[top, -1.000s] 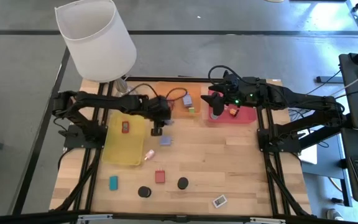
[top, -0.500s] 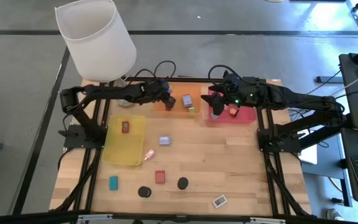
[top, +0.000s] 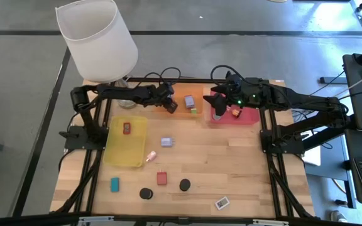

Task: Pick & Place Office items
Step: Put the top blue charger adapter into the orange bin, then put the blue charger adapter into the orange bin

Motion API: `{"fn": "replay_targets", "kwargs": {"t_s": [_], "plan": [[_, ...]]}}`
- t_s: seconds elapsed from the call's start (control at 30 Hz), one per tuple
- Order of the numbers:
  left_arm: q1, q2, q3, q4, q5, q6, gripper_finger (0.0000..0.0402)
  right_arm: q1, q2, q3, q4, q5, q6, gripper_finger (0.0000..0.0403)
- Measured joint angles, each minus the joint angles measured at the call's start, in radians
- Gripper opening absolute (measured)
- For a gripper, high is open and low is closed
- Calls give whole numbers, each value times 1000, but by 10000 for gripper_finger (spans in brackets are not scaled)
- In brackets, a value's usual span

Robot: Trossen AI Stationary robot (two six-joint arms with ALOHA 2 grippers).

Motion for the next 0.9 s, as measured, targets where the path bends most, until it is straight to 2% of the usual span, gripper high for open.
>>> {"fn": "replay_targets", "kwargs": {"t_s": [0.17, 0.43, 0.6, 0.67, 0.77, 0.9], "plan": [[0, 3, 0, 4, 1, 1, 133, 0, 0, 0, 0, 0, 0, 322], [0, -17, 0, -2, -8, 2, 183, 0, 0, 0, 0, 0, 0, 322], [-3, -83, 0, -12, 11, 116, 205, 0, 0, 0, -7, -3, 0, 322], [-11, -127, 0, -21, 63, 171, 208, 0, 0, 0, -16, -3, 0, 322], [-43, -198, 0, -42, 205, 216, 208, 0, 0, 0, -34, -3, -1, 322], [-134, -255, 0, -82, 366, 234, 206, 0, 0, 0, -46, -3, -4, 322]]}}
